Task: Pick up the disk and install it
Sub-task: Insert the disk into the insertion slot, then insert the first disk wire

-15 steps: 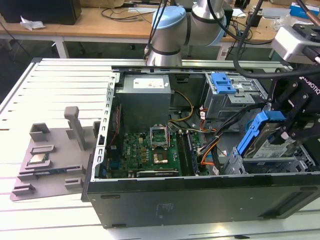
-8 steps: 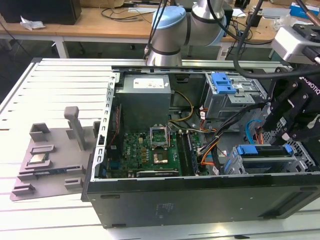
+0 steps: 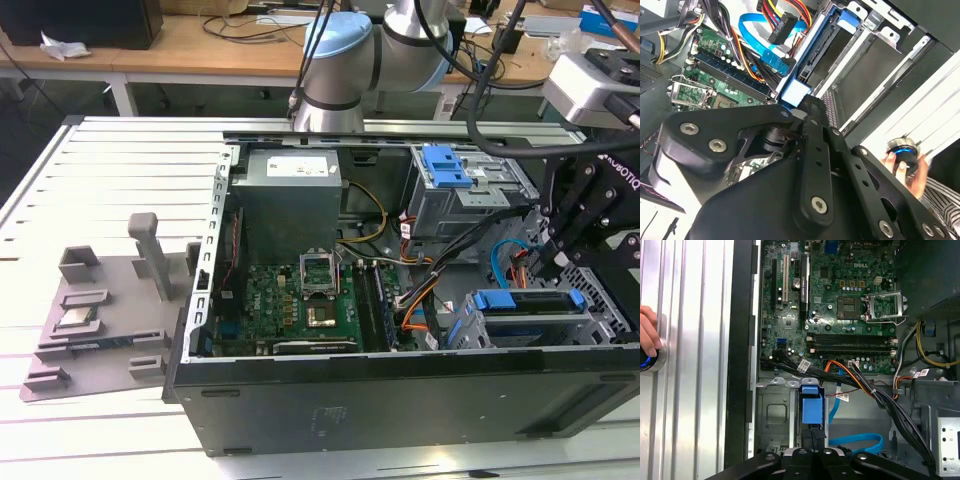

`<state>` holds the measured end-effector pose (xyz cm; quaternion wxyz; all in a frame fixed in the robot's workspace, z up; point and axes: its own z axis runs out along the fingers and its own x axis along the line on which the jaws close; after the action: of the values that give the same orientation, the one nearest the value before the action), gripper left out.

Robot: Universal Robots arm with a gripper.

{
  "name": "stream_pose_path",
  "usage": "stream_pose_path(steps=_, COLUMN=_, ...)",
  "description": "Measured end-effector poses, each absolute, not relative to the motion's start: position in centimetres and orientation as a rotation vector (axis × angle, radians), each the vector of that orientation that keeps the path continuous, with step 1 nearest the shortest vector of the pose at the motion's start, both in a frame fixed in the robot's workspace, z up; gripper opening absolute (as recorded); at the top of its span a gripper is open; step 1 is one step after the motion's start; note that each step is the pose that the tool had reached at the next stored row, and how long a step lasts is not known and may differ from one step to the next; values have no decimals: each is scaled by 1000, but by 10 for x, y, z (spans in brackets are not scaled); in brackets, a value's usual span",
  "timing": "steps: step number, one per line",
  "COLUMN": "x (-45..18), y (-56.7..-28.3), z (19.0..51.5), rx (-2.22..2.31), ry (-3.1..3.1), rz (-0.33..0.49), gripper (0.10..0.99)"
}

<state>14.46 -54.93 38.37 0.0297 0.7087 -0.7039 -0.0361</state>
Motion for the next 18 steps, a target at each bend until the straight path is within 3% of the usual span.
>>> stream_pose_path(steps=8, x=157, y=-547, z=384, rx=2185, ry=-2170, rz=-112, gripper=106)
stream_pose_path(steps=18, x=182, y=-520, z=381, rx=2182, ry=-2167, rz=-112, gripper=106)
